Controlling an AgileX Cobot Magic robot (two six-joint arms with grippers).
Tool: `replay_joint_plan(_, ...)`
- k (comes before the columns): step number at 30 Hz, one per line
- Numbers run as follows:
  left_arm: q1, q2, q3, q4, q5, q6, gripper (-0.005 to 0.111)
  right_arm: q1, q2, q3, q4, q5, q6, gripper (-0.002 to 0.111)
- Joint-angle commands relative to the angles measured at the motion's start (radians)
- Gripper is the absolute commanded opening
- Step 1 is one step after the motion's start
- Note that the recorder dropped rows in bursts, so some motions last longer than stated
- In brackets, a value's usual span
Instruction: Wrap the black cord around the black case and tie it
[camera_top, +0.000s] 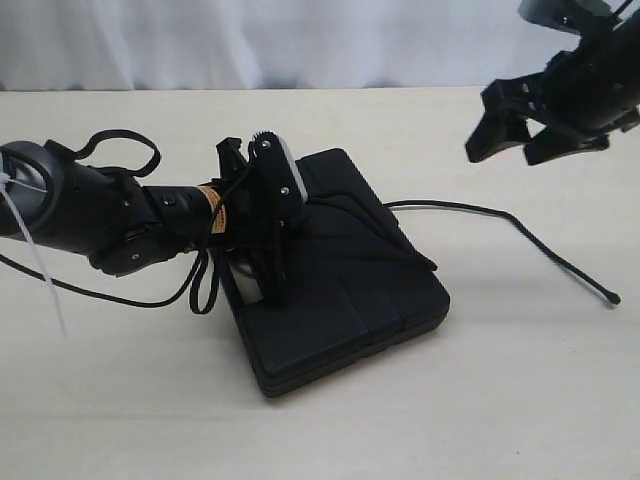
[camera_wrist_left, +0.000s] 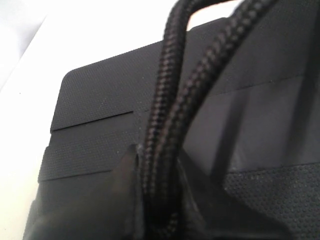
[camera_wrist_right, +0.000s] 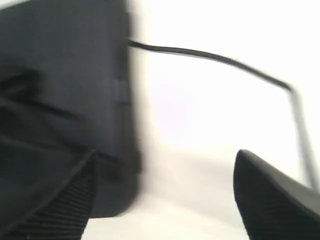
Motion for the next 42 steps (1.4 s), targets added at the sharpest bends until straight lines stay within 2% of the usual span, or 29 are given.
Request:
replay_joint_plan(1, -0.001, 0.001, 0.001, -0.007, 0.000, 0.045, 0.000, -0.019, 0.048, -0.005, -0.310, -0.059, 0.180, 0.071)
replay_joint_plan(5, -0.001, 0.001, 0.001, -0.007, 0.007, 0.103, 0.000, -0.019, 0.137, -0.008, -0.516, -0.118, 0.218, 0.071)
replay_joint_plan(9, -0.001, 0.001, 0.001, -0.007, 0.020, 0.195, 0.000, -0.019, 0.237, -0.011, -0.587, -0.125, 0.014, 0.064)
replay_joint_plan(16, -0.001, 0.001, 0.001, -0.005, 0.048, 0.245, 0.000, -0.016, 0.438, -0.196, -0.573, -0.042, -0.004, 0.039)
replay_joint_plan(21, -0.001, 0.001, 0.001, -0.005, 0.088, 0.294, 0.000, -0.016, 0.519, -0.251, -0.555, 0.001, -0.038, 0.048)
replay_joint_plan(26, -0.001, 0.001, 0.001, -0.005, 0.102, 0.329, 0.000, -0.016, 0.531, -0.251, -0.555, -0.008, -0.038, 0.043)
replay_joint_plan(30, -0.001, 0.001, 0.001, -0.005, 0.105, 0.349, 0.000, -0.016, 0.547, -0.251, -0.462, -0.002, -0.121, 0.043)
replay_joint_plan(33, -0.001, 0.001, 0.001, -0.005, 0.105, 0.349, 0.000, -0.016, 0.556, -0.251, -0.459, -0.045, -0.096, 0.043)
replay_joint_plan(34, -0.001, 0.001, 0.001, -0.005, 0.105, 0.349, 0.000, -0.016, 0.558, -0.251, -0.461, -0.047, -0.084, 0.041)
replay_joint_plan(36, -0.001, 0.001, 0.001, -0.005, 0.105, 0.365, 0.000, -0.016, 0.571, -0.251, -0.463, -0.047, -0.067, 0.021)
replay_joint_plan(38, -0.001, 0.001, 0.001, -0.005, 0.099, 0.376, 0.000, -0.016, 0.583, -0.251, -0.474, -0.047, -0.052, 0.009)
replay_joint_plan(39, -0.001, 0.001, 0.001, -0.005, 0.094, 0.375, 0.000, -0.016, 0.585, -0.251, -0.474, -0.045, -0.052, 0.005)
replay_joint_plan(42, -0.001, 0.001, 0.001, -0.007, 0.066, 0.422, 0.000, -0.016, 0.567, -0.288, -0.442, 0.049, -0.056, 0.004)
